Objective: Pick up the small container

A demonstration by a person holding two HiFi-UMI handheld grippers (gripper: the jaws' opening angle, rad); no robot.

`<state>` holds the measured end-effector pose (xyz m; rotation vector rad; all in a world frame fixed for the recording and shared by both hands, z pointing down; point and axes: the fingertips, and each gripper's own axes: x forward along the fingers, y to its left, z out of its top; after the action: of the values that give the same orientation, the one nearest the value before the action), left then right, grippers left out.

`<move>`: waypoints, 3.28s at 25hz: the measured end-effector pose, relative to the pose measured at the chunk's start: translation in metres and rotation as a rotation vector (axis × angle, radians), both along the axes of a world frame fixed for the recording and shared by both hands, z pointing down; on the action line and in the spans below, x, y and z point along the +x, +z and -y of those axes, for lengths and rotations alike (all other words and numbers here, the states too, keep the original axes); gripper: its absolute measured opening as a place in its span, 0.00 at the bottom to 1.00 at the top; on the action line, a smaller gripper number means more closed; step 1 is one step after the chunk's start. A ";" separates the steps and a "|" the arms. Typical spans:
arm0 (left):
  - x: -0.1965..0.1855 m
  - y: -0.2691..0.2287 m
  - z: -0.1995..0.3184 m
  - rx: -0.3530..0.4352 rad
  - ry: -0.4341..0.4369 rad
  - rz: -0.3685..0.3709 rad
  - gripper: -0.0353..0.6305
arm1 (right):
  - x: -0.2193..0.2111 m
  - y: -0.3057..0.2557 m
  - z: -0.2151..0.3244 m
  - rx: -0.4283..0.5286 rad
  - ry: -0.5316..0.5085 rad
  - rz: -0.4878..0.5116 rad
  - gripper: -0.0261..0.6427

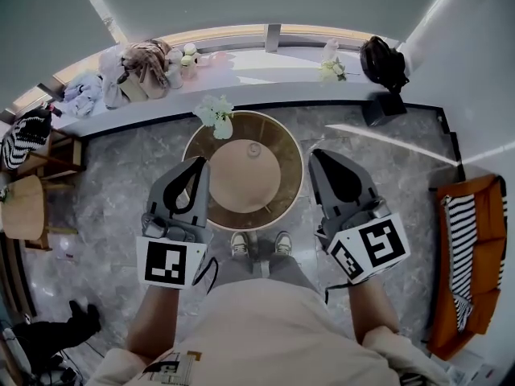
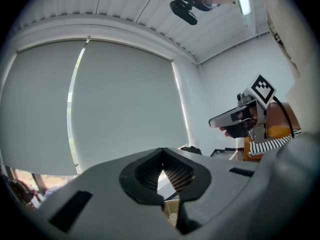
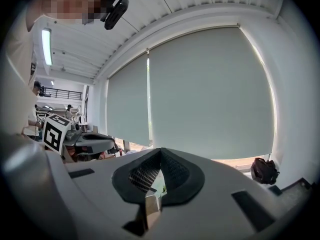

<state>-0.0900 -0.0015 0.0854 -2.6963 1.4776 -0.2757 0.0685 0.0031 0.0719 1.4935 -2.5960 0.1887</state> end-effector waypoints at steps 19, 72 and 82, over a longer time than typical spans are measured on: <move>0.059 0.117 0.079 -0.033 0.188 0.104 0.28 | 0.000 0.095 0.101 -0.053 -0.058 0.045 0.05; 0.151 0.713 0.224 -0.355 0.363 0.080 0.59 | -0.028 0.596 0.225 -0.356 -0.167 -0.024 0.05; 0.153 0.717 0.228 -0.357 0.354 0.098 0.59 | -0.033 0.615 0.220 -0.386 -0.200 -0.031 0.05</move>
<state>0.0626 -0.2294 0.8025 -3.0962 0.9762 -0.6943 0.0357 -0.2172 0.6873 1.0909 -2.4780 0.5982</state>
